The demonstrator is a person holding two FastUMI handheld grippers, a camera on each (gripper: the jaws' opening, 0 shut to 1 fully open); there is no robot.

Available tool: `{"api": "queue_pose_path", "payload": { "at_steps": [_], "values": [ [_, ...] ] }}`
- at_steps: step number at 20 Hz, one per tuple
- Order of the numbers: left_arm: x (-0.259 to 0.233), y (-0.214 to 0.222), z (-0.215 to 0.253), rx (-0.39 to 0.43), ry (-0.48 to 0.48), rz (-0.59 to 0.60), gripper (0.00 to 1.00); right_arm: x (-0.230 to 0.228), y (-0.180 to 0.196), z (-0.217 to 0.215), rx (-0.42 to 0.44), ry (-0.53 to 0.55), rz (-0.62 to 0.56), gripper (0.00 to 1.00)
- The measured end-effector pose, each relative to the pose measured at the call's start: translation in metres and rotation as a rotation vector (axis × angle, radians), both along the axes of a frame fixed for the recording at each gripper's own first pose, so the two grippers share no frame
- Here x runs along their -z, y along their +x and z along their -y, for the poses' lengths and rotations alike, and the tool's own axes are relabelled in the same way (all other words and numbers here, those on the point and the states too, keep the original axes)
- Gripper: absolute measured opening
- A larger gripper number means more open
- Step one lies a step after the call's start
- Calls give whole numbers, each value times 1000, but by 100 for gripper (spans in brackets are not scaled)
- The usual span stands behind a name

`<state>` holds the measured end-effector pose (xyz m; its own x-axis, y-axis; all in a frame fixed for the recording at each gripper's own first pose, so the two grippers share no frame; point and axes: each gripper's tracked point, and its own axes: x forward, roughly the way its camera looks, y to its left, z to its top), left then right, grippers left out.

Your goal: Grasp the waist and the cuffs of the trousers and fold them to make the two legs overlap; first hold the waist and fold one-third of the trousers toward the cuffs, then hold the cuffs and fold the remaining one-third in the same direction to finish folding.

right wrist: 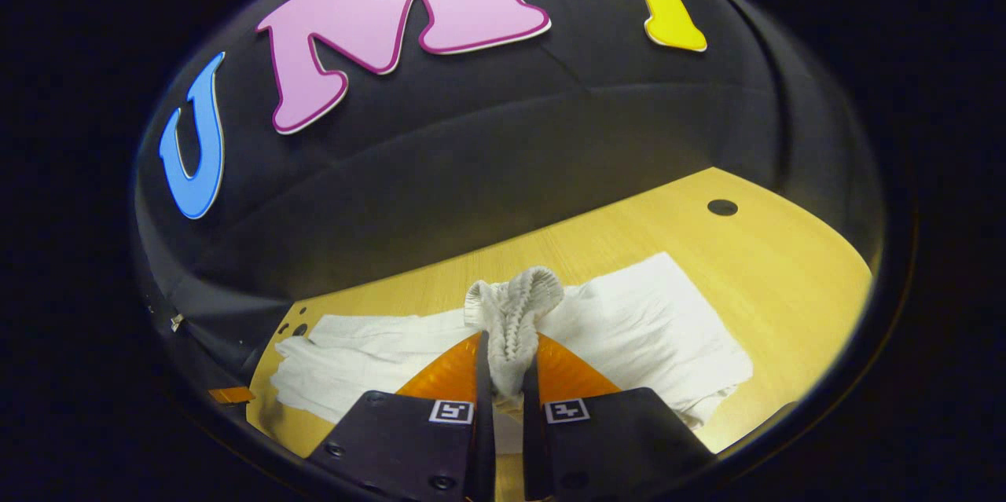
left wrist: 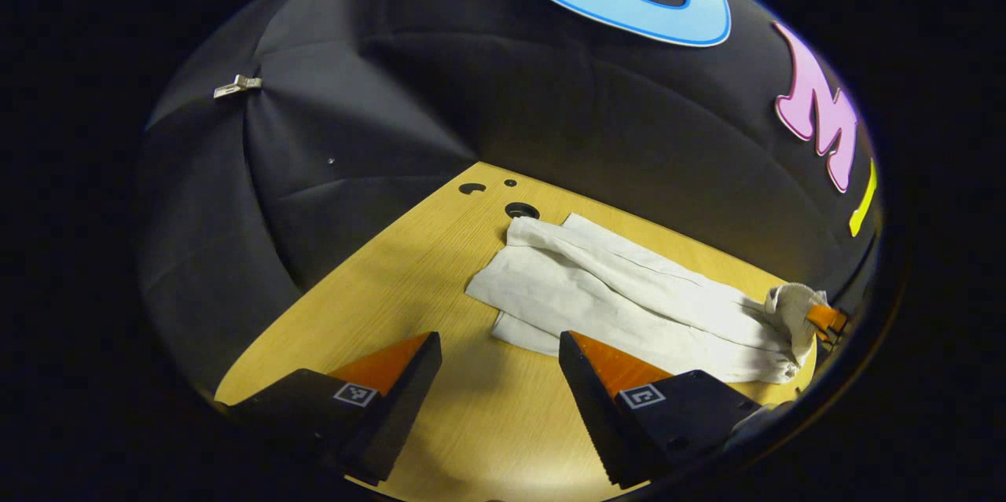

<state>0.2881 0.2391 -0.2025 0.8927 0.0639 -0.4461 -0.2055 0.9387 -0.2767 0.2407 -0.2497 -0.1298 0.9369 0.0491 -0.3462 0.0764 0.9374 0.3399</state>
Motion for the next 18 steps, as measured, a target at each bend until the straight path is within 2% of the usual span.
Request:
{"api": "queue_pose_path", "payload": {
  "at_steps": [2, 3, 4, 5, 7, 8, 9, 13, 16, 18],
  "values": [
    [7, 17, 0, -3, 3, -3, 96, 0, -2, 1, -15, 5, -23, 22],
    [11, 27, 2, -4, 7, -8, 96, -1, -2, 0, -29, 12, -32, 17],
    [13, 34, 5, -8, 8, -13, 96, 7, -1, -1, -48, 18, -45, 29],
    [16, 42, 8, -7, 2, -19, 96, 16, -1, -4, -69, 14, -59, 36],
    [17, 55, 11, -18, -4, -8, 96, 19, -12, -2, -71, -47, -58, 44],
    [18, 60, 9, -32, 3, -11, 96, 15, -19, 4, -58, -91, -42, 64],
    [25, 67, 8, -54, 22, -30, 95, 5, -31, 8, -54, -144, -16, 100],
    [36, 74, 1, -91, 91, -79, 96, -10, -66, 21, -90, -234, 9, 99],
    [45, 77, 6, -69, 178, -126, 98, -7, -104, 38, -112, -296, -16, 98],
    [46, 81, 8, -64, 178, -123, 96, -1, -128, 46, -108, -298, -48, 99]
  ]
}}
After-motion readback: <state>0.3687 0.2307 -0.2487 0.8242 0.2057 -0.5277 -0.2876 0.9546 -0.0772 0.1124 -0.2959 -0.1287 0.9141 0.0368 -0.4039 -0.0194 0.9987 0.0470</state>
